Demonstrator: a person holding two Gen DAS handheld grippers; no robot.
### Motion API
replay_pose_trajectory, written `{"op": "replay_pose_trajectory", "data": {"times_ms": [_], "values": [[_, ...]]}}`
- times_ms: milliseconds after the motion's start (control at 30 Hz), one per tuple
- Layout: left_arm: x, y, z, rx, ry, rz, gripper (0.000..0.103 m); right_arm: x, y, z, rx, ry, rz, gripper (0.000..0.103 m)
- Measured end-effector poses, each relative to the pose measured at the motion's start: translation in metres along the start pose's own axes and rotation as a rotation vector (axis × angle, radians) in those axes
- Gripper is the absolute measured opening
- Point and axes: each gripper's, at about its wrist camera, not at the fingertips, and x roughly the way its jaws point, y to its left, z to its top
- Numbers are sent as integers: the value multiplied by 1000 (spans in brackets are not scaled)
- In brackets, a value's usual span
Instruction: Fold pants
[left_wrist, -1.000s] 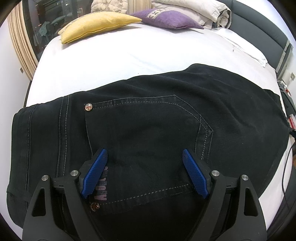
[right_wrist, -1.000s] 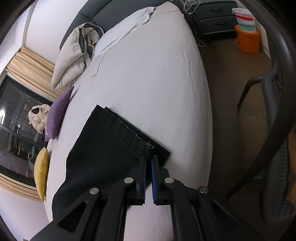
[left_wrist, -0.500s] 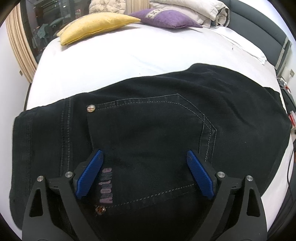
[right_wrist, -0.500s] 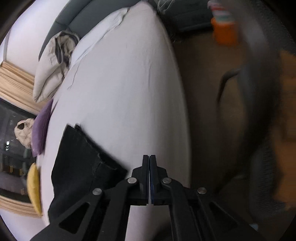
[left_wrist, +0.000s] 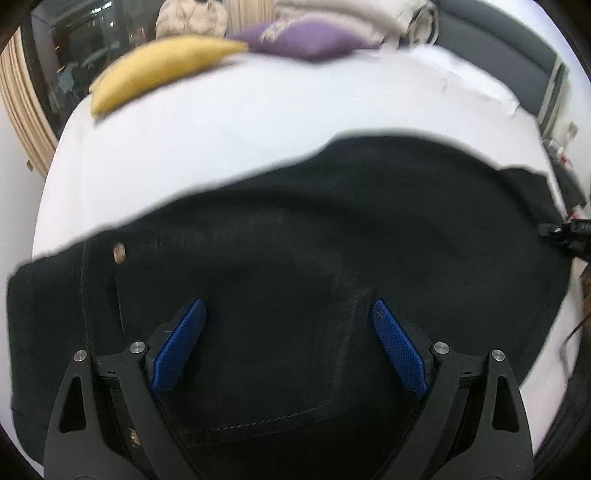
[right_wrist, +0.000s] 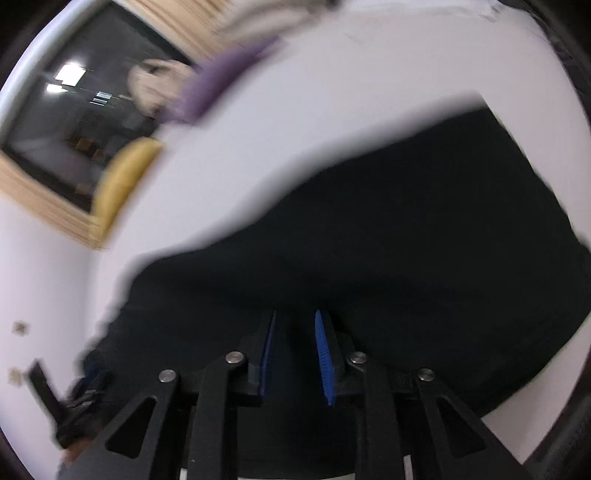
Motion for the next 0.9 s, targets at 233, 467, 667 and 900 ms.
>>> {"op": "replay_pose_trajectory", "data": {"times_ms": [233, 467, 667, 900], "values": [[-12, 0, 5, -37, -45, -39, 93, -55, 7, 38, -18, -132, -177, 42], [-13, -51, 24, 31, -63, -187, 93, 21, 145, 38, -367, 77, 215, 75], [6, -91, 2, 154, -10, -129, 93, 100, 110, 80, -211, 160, 113, 14], [-9, -89, 0, 120, -51, -181, 93, 47, 85, 95, -96, -21, 5, 48]]}}
